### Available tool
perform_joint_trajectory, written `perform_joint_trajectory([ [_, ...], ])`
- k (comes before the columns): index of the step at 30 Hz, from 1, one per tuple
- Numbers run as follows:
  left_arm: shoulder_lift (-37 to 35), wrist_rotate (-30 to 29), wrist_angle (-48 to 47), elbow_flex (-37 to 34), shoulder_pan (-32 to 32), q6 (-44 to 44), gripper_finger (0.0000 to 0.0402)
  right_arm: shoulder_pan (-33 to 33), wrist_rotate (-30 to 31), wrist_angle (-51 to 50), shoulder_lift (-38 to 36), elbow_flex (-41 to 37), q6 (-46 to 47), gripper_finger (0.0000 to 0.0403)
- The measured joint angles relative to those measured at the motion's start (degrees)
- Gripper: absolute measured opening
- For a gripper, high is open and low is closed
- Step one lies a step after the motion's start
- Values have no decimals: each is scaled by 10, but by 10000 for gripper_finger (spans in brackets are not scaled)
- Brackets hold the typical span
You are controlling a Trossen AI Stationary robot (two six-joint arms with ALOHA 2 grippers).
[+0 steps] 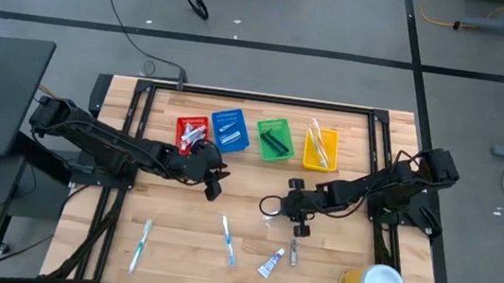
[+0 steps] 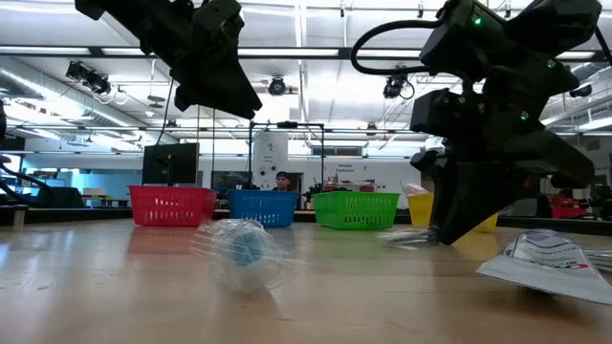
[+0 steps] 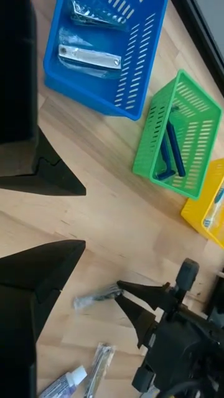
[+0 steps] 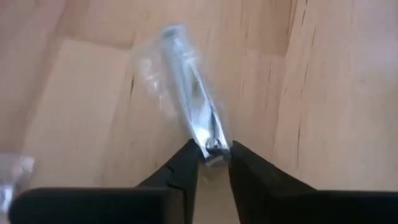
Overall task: Pick & Place Travel size toiletries
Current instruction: Put the nail cutter into the blue bin
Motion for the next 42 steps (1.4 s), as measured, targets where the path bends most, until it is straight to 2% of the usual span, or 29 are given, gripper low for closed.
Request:
perform_joint_trajectory([
  [3, 0, 2, 9, 0, 0, -10, 131, -2, -12, 5, 1, 0, 19, 67],
  [8, 0, 21, 31, 0, 0, -34, 132, -1, -11, 43, 3, -2, 36, 62],
  [11, 11, 35, 59, 1, 0, -6, 132, 0, 26, 99, 3, -2, 33, 61],
  [14, 39, 68, 100, 0, -1, 63, 136, -1, 38, 169, 3, -2, 0, 61],
  [18, 97, 129, 174, 1, 5, 96, 158, -4, 63, 230, 3, -1, -22, 61],
  [22, 147, 161, 238, 0, 19, 89, 189, -11, 85, 243, 2, -1, -20, 61],
  [26, 170, 214, 263, 1, 35, 70, 216, -13, 85, 242, 2, -1, -18, 60],
  [31, 170, 207, 260, 0, 37, 84, 226, -17, 84, 253, 2, -1, -13, 60],
  [37, 169, 195, 260, 0, 37, 92, 219, -21, 85, 311, 2, -1, 7, 60],
  [42, 169, 194, 266, 0, 37, 93, 212, -21, 97, 315, 2, -1, 1, 60],
])
